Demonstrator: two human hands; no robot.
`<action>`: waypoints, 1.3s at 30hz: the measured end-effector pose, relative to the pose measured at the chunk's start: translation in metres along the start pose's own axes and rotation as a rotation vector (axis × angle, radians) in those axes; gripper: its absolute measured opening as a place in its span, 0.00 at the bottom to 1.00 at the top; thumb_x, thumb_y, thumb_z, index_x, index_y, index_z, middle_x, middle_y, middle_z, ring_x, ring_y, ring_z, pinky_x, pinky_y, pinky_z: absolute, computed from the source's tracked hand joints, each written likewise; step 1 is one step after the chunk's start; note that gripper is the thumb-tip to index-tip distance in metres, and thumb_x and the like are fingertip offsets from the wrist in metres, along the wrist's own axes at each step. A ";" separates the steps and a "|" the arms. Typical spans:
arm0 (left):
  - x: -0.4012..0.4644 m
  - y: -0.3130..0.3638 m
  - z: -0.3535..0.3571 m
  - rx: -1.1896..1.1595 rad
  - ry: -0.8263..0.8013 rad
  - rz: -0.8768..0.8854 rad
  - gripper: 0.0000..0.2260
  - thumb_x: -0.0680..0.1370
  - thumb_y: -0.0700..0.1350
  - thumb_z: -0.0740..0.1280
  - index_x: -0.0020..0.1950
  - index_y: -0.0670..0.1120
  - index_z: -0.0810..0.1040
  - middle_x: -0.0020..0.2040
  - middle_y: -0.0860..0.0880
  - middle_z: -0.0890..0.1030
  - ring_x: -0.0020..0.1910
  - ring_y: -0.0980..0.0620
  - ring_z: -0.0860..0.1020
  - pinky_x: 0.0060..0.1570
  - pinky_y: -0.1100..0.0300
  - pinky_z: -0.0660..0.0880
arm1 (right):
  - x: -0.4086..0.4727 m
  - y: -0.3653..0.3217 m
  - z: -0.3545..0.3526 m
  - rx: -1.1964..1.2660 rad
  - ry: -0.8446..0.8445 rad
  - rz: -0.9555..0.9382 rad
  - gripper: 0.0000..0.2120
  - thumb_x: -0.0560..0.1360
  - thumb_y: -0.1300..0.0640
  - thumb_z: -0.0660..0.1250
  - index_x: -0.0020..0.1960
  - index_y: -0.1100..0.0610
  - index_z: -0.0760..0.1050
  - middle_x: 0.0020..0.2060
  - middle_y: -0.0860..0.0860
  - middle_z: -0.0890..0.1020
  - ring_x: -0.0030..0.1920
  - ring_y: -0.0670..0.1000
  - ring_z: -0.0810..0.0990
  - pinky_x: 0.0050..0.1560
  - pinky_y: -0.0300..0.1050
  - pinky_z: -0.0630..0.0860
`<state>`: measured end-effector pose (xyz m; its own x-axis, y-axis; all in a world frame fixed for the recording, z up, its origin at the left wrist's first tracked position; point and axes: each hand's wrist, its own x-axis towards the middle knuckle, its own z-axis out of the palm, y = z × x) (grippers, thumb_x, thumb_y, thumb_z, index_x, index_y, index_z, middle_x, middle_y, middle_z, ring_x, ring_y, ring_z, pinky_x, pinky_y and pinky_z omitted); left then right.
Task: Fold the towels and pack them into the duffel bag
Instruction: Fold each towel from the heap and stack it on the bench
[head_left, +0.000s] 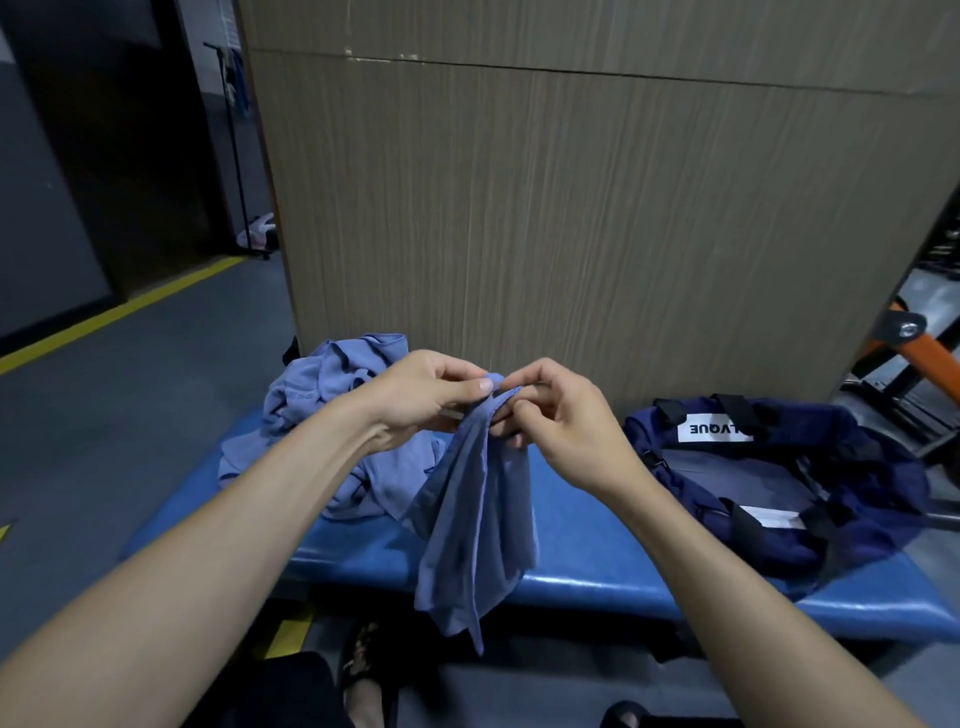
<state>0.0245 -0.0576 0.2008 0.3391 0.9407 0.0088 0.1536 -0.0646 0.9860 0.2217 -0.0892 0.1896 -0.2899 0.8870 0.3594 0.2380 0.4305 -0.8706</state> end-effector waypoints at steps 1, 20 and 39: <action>0.000 0.000 0.000 0.012 0.001 0.007 0.10 0.82 0.43 0.68 0.61 0.43 0.83 0.51 0.42 0.86 0.51 0.48 0.84 0.53 0.54 0.81 | 0.001 0.000 -0.001 -0.022 0.008 -0.014 0.11 0.77 0.71 0.59 0.52 0.60 0.76 0.38 0.54 0.86 0.43 0.53 0.87 0.44 0.47 0.82; 0.002 -0.004 0.024 0.226 0.033 0.225 0.09 0.83 0.41 0.65 0.56 0.45 0.85 0.48 0.46 0.86 0.47 0.54 0.82 0.47 0.57 0.77 | 0.013 0.019 -0.019 -0.266 0.170 -0.137 0.08 0.74 0.56 0.76 0.47 0.54 0.78 0.43 0.47 0.84 0.47 0.45 0.84 0.50 0.49 0.82; 0.004 -0.057 0.030 0.367 0.155 0.391 0.10 0.79 0.33 0.65 0.50 0.46 0.68 0.38 0.59 0.72 0.37 0.59 0.70 0.41 0.66 0.68 | 0.035 0.007 -0.041 -0.063 0.203 -0.165 0.07 0.74 0.62 0.74 0.44 0.57 0.75 0.34 0.50 0.77 0.35 0.48 0.74 0.38 0.49 0.74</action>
<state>0.0447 -0.0600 0.1394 0.2991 0.8596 0.4143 0.3662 -0.5043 0.7820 0.2513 -0.0485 0.2092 -0.1394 0.8166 0.5601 0.2620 0.5759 -0.7744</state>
